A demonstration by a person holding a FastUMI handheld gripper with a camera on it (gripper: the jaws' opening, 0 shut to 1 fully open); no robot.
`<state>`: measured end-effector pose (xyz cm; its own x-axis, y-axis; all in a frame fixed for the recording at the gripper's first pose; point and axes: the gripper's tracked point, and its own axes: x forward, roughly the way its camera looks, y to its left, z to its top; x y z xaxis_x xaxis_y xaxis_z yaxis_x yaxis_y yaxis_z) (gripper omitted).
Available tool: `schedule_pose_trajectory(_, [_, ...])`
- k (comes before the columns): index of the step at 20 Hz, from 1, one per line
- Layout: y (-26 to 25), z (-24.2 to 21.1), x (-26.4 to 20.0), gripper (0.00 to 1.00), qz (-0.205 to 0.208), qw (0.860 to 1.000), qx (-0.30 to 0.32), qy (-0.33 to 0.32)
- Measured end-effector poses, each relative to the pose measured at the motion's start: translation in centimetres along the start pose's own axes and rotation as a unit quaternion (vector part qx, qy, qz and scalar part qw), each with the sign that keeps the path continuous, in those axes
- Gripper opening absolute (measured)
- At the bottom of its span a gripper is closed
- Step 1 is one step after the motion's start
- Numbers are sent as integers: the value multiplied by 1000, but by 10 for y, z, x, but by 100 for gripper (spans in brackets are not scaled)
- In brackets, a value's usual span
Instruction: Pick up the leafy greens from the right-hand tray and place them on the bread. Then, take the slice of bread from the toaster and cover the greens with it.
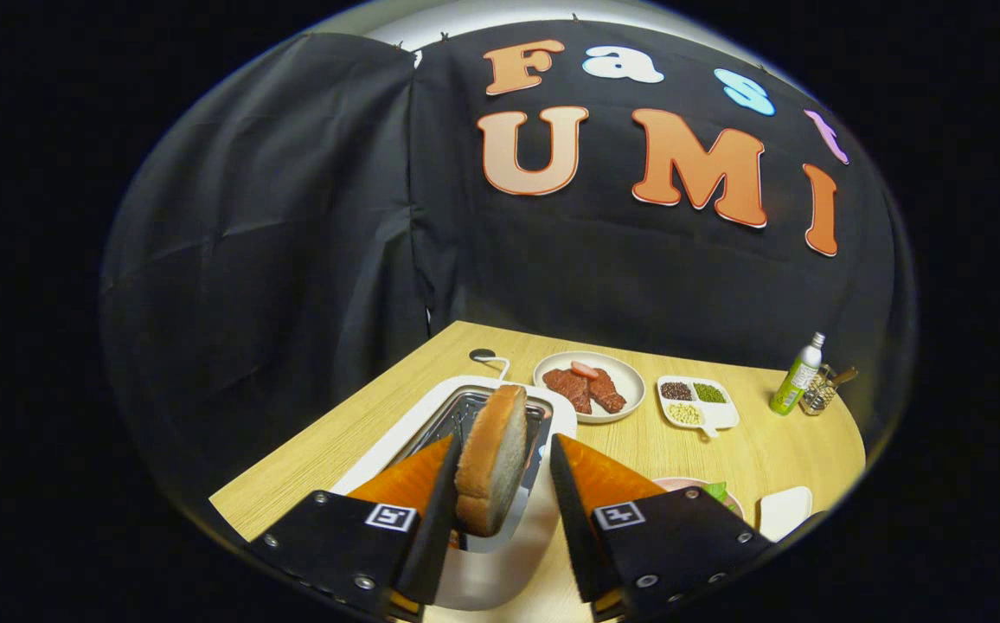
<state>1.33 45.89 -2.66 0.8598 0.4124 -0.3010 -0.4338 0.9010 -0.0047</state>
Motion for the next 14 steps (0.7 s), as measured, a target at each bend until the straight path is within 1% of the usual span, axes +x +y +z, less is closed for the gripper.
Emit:
schedule_pose_trajectory(1, [5, -5, 2, 54, 6, 1000, 8, 7])
schedule_pose_trajectory(4, [7, -3, 1, 22, 14, 999, 38, 11])
schedule_pose_trajectory(5, [6, -2, 1, 18, 16, 999, 44, 9])
schedule_pose_trajectory(9, [3, 16, -9, 12, 21, 998, 56, -11])
schedule_pose_trajectory(14, [-2, 38, -22, 13, 25, 998, 50, -36])
